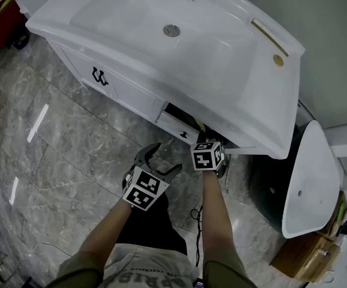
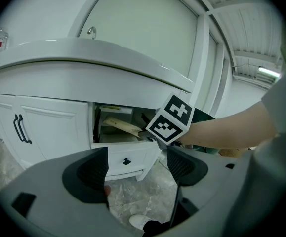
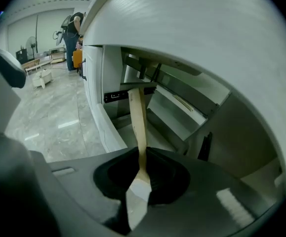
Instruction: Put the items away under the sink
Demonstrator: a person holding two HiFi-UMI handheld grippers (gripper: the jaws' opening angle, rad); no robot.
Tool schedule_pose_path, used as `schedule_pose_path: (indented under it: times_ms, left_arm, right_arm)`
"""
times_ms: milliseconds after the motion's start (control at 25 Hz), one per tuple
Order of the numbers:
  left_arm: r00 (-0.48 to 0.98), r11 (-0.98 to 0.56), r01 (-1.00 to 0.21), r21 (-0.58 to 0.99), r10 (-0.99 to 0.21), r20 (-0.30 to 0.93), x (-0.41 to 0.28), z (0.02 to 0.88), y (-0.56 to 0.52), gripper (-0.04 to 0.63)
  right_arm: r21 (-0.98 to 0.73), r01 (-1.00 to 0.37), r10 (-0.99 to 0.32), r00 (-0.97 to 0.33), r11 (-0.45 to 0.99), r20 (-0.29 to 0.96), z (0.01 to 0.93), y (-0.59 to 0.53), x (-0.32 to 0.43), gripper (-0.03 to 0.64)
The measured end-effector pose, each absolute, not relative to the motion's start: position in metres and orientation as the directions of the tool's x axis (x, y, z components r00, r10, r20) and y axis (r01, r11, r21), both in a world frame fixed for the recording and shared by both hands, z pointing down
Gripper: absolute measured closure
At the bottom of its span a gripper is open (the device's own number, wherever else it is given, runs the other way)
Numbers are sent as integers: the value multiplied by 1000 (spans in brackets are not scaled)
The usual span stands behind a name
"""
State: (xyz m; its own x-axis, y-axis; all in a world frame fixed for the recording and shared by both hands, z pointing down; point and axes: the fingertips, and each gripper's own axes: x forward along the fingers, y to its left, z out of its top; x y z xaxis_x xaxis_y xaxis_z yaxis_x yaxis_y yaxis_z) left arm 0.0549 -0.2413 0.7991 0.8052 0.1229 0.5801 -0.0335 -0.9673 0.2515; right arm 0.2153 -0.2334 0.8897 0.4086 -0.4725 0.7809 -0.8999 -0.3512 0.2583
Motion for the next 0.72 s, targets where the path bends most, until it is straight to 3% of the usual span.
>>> schedule_pose_path:
  times_ms: [720]
  left_arm:
    - [788,-969,-36,245,123,603,73,840,-251,238]
  right_arm:
    - [406,-879,-432,477,-251,765,927,-255,253,578]
